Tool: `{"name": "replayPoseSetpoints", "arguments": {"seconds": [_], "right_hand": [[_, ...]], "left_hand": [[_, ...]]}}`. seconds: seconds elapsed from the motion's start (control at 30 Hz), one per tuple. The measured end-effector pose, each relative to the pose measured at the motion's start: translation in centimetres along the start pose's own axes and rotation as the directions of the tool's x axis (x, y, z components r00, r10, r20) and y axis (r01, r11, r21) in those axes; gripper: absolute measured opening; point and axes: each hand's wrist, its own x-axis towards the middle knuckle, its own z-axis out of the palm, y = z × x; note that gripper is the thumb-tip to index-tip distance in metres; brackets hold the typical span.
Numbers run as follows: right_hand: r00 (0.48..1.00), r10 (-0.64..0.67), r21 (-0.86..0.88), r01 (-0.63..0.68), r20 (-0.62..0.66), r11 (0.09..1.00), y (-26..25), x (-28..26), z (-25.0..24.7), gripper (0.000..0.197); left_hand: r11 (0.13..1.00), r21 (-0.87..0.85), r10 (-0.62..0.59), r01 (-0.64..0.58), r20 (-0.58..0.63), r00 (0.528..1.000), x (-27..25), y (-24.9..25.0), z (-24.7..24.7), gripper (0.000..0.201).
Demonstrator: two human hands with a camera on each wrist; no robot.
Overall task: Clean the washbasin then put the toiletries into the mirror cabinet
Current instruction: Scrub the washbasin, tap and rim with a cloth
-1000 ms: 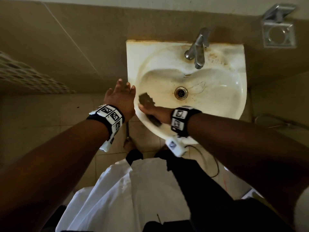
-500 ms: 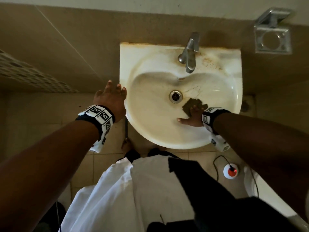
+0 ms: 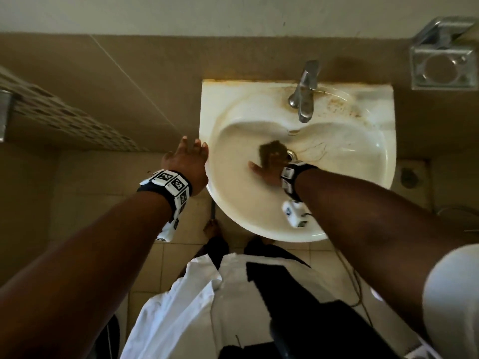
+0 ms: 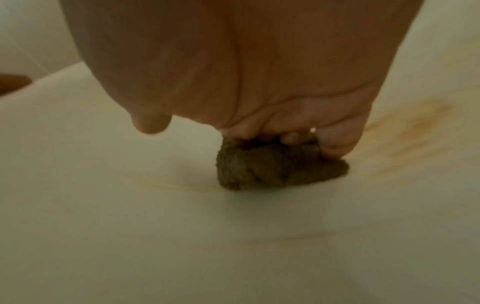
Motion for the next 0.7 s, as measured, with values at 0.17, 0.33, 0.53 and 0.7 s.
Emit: {"name": "replayPoseSetpoints", "arguments": {"seconds": [0.17, 0.33, 0.53, 0.7], "right_hand": [[0.95, 0.084, 0.005, -0.09, 0.3, 0.996, 2.8, -4.5, 0.5, 0.119], [0.891, -0.157, 0.183, 0.085, 0.425, 0.979, -6.1, -10.2, -0.7, 0.095], [0.939, 0.006, -0.331, 0.115, 0.344, 0.937, 8.0, -10.1, -3.4, 0.101], [0.943, 0.275, -0.47, -0.161, 0.186, 0.868, 10.2, -8.2, -6.1, 0.128]], "left_hand": [[0.999, -0.03, 0.017, -0.017, -0.013, 1.0, 0.1, -0.2, 0.6, 0.079], [0.997, -0.016, 0.075, -0.075, -0.02, 0.997, 0.7, -1.1, 1.0, 0.076], [0.996, 0.015, 0.088, -0.087, -0.029, 0.996, 1.0, -1.4, 1.1, 0.078], [0.995, 0.005, 0.098, -0.098, -0.039, 0.994, 1.0, -1.5, 1.6, 0.079]]}}
